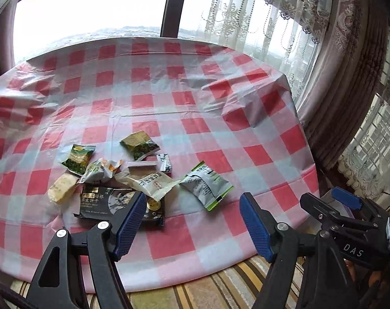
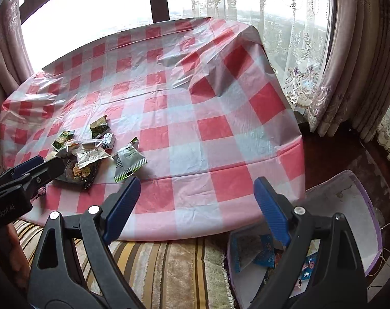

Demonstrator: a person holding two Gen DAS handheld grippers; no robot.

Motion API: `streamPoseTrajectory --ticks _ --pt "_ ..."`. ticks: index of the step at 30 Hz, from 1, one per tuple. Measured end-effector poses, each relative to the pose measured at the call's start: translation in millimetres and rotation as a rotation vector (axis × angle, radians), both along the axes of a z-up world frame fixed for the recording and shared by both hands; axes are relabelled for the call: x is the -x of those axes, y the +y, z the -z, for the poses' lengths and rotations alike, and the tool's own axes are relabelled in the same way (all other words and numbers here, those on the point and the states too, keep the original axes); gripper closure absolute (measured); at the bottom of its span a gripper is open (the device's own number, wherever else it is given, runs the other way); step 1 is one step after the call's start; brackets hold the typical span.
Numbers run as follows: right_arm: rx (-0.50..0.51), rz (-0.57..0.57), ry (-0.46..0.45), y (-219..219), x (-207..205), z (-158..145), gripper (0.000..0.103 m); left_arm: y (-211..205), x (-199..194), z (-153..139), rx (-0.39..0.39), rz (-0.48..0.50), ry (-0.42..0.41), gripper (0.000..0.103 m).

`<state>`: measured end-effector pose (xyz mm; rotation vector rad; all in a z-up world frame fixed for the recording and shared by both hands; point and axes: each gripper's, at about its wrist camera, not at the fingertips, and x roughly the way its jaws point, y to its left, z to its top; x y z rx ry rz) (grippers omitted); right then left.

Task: Organize snacks
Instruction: 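Grasp the pink wrapper with the left tool while the right tool grasps the green-white packet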

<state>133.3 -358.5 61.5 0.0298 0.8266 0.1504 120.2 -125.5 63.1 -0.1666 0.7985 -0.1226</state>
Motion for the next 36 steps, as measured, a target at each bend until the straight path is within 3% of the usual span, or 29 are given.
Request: streamPoseTrajectory --ticks 7,14,21,27,30,34,36 --pt "0.034 -0.095 0.003 44 -12 8 0.012 89 18 16 0.105 -0.325 0.071 0.028" --pt "0.093 -0.154 0.006 77 -30 17 0.012 139 32 45 0.197 -0.510 0.199 0.028" --pt "0.156 -0.197 0.019 101 -48 32 0.012 152 19 68 0.228 -0.525 0.293 0.031" --pt "0.191 -0.243 0.046 118 -61 45 0.014 155 9 78 0.208 -0.528 0.321 0.047" --pt "0.199 -0.267 0.069 124 -67 52 0.020 153 5 79 0.172 -0.527 0.320 0.055" --pt "0.194 -0.272 0.116 126 -77 62 0.034 153 5 80 0.136 -0.539 0.313 0.074" --pt "0.190 -0.272 0.137 126 -80 66 0.035 153 5 80 0.131 -0.536 0.306 0.075"
